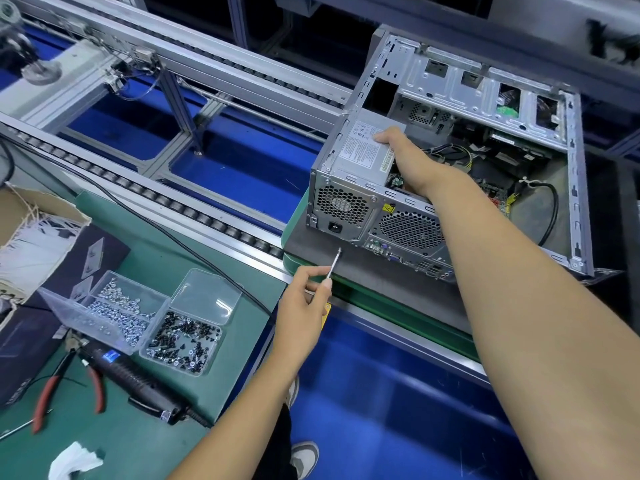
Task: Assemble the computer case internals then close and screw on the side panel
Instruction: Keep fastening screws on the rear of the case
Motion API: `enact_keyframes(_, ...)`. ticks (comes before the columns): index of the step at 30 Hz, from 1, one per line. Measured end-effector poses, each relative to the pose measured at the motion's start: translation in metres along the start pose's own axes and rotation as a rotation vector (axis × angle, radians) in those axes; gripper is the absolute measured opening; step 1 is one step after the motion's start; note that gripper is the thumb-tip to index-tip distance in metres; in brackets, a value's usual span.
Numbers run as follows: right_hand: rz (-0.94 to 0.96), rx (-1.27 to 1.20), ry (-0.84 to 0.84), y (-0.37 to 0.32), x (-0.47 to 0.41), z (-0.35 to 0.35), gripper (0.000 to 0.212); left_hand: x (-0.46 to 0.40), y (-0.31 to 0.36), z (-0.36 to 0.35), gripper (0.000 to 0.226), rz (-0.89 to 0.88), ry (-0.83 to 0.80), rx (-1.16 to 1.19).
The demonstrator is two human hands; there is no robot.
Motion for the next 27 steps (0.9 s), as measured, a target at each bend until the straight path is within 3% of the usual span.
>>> enact_keyframes(5, 0.057, 0.033, 0.011, -0.001, -0.011, 0.001, 0.055, -0.018, 0.011, 0.042, 0.024, -0.059, 0.101, -0.087)
enact_keyframes(15, 0.092, 0.007, -0.013, -0.01, 0.0, -0.004, 0.05, -0.032, 0.031, 0.056, 0.026, -0.184, 0.106, -0.192)
enact_keyframes(23, 0.09, -0.031, -0.014, -0.011, 0.003, -0.005, 0.036, -0.038, 0.032, 0.053, 0.025, -0.16, 0.087, -0.216)
enact_keyframes(27, 0.093, -0.033, -0.012, -0.012, 0.003, -0.004, 0.046, -0.04, 0.029, 0.054, 0.026, -0.158, 0.086, -0.198)
Point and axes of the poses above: each hand's wrist, its own x-axis away from the middle knuckle, its own z-axis out of the back of the hand, y = z × x, the point moved 10 cm from there along -x, towards the middle knuckle, and after that the axes turned 2 degrees about x, right-handed, at the moved point
